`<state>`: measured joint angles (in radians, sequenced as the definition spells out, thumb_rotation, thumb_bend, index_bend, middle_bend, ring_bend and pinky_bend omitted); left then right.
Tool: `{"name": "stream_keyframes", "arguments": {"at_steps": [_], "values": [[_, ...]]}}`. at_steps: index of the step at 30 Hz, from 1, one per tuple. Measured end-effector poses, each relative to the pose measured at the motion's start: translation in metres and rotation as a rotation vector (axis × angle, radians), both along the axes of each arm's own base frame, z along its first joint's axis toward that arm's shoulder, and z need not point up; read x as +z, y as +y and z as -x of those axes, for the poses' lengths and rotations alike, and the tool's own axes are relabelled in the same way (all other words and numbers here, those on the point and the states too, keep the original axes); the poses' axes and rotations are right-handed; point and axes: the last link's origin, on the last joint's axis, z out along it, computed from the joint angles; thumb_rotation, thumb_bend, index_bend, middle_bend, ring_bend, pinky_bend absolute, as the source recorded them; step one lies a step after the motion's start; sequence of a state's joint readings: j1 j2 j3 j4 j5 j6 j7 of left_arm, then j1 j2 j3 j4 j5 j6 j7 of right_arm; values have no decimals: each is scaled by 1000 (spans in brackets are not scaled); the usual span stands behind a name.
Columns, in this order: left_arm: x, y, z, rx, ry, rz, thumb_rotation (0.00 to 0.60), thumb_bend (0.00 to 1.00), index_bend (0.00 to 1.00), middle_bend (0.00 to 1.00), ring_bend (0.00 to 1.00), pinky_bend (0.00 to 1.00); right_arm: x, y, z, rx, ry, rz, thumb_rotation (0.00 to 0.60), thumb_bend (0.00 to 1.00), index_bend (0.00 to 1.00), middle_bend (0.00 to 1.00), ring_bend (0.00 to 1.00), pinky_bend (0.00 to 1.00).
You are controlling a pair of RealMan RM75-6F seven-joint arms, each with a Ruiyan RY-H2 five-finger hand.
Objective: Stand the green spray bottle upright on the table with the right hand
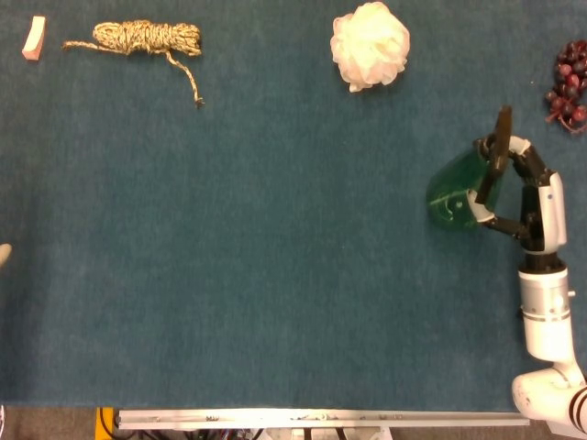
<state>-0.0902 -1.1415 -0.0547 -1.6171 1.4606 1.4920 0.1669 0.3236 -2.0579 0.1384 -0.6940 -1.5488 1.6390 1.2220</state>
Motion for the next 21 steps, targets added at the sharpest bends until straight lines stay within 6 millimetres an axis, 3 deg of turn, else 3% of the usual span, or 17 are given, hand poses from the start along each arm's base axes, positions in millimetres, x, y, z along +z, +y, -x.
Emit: {"name": "stream_keyframes", "arguments": {"at_steps": [12, 21], "values": [[0, 0, 0, 0, 0, 0, 600, 0, 0, 0, 0, 0, -3, 3, 7, 3, 22, -30, 600, 297, 478, 484, 337, 474], [0, 0, 0, 0, 0, 0, 600, 0, 0, 0, 0, 0, 1, 8, 12, 10, 78, -33, 600, 102, 466, 415, 302, 477]]}}
